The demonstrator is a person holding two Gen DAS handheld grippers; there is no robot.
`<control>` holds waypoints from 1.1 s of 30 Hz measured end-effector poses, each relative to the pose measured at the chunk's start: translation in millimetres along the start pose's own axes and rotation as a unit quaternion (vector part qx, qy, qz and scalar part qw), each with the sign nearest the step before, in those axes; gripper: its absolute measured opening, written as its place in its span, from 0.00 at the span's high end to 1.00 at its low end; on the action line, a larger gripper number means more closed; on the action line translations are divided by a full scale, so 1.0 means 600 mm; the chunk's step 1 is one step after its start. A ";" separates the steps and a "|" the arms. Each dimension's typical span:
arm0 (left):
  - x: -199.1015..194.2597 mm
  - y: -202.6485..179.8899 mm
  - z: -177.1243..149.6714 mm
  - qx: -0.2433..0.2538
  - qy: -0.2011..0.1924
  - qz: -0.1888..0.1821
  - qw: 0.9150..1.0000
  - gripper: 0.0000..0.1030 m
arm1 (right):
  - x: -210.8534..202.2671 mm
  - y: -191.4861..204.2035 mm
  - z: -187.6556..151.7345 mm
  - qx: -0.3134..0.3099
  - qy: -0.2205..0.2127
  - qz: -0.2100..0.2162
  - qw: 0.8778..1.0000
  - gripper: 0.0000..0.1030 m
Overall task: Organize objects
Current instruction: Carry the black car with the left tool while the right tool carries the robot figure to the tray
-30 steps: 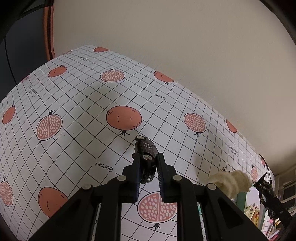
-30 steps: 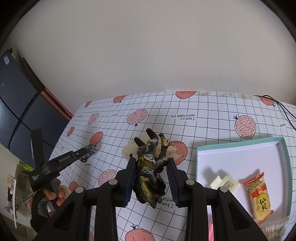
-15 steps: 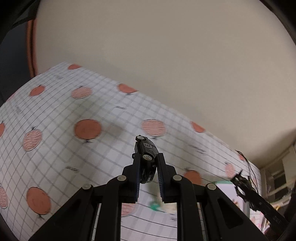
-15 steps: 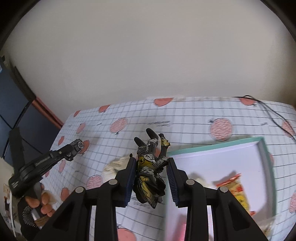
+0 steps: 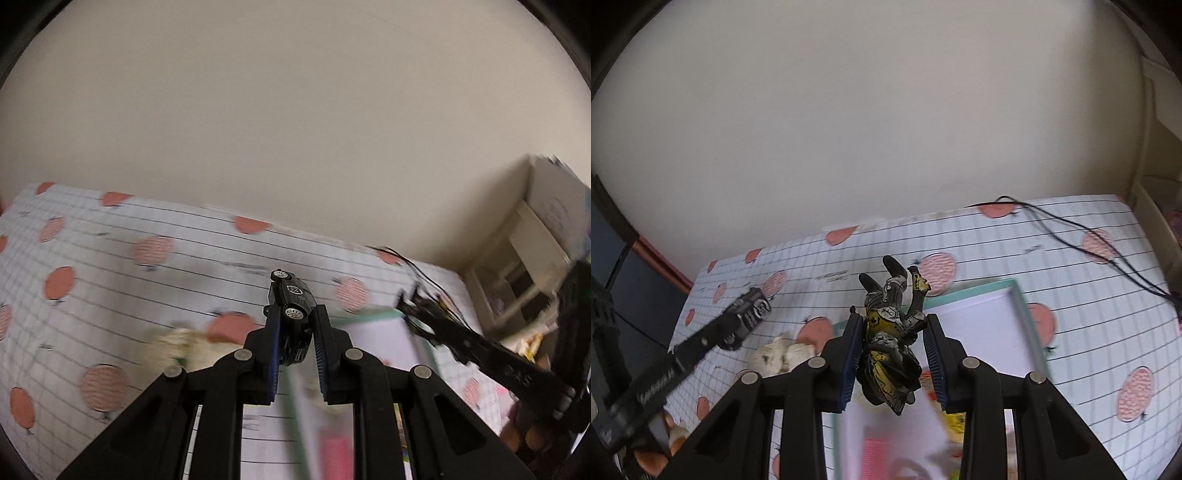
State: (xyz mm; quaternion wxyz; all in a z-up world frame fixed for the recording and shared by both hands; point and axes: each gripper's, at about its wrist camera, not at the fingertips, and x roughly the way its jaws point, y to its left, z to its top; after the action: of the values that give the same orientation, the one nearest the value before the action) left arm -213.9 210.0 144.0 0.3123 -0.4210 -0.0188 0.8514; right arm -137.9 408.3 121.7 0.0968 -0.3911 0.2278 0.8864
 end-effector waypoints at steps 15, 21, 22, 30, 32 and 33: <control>0.079 -0.139 -0.063 0.064 0.072 -0.044 0.994 0.83 | -0.001 -0.093 0.000 0.023 0.012 -0.043 0.999 0.65; 0.120 -0.159 -0.093 0.078 0.108 -0.035 0.990 0.83 | 0.048 -0.117 -0.017 0.036 0.045 -0.054 0.997 0.65; 0.126 -0.160 -0.096 0.079 0.113 -0.033 0.990 0.83 | 0.055 -0.120 -0.019 0.037 0.048 -0.055 0.997 0.65; 0.148 -0.156 -0.116 0.082 0.132 -0.014 0.988 0.83 | 0.097 -0.138 -0.042 0.060 0.059 -0.042 0.996 0.65; 0.151 -0.156 -0.118 0.087 0.136 -0.006 0.987 0.83 | 0.108 -0.139 -0.048 0.059 0.069 -0.048 0.995 0.65; 0.154 -0.155 -0.119 0.087 0.139 -0.005 0.986 0.83 | 0.112 -0.138 -0.050 0.058 0.073 -0.052 0.994 0.65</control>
State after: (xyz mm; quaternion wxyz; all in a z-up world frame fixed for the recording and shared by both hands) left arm -155.4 318.9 60.1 0.3518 -0.5065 0.0965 0.7812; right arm -134.6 466.2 27.4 0.1483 -0.4602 0.2646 0.8344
